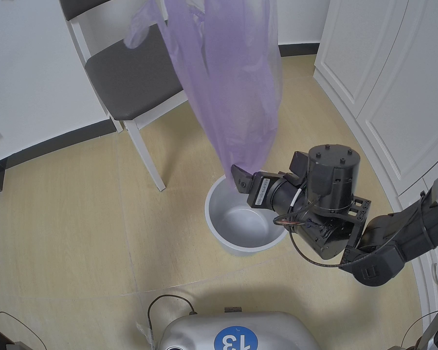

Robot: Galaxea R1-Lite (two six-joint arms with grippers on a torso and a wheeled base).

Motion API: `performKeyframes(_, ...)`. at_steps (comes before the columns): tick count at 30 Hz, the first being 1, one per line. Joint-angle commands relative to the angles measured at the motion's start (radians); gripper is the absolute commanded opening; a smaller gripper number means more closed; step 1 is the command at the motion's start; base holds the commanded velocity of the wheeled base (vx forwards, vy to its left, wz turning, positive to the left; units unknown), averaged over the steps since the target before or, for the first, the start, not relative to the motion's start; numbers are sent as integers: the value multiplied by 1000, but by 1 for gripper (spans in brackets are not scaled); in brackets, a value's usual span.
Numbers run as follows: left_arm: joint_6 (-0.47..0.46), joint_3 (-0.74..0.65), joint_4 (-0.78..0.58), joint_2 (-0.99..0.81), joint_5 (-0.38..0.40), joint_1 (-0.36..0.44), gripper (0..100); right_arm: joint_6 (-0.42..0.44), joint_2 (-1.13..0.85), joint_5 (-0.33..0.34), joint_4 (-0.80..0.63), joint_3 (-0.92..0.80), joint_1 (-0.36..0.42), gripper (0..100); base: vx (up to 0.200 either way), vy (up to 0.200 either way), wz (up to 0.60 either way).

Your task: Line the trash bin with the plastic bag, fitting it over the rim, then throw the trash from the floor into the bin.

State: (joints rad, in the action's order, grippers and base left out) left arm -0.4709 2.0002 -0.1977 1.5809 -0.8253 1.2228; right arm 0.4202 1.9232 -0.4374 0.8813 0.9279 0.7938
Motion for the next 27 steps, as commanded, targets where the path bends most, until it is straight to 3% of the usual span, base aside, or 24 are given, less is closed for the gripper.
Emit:
performKeyframes(1,0,0,7,7,0,0,0,0,23,0,-2,17,42,100,0,0,0)
performKeyframes(12,0,0,23,16,0,0,0,12,203,-6,2,118,24,100,0,0,0)
performKeyframes(27,0,0,23,14,0,-3,0,32,155,-7,2,55,33,100,0,0,0)
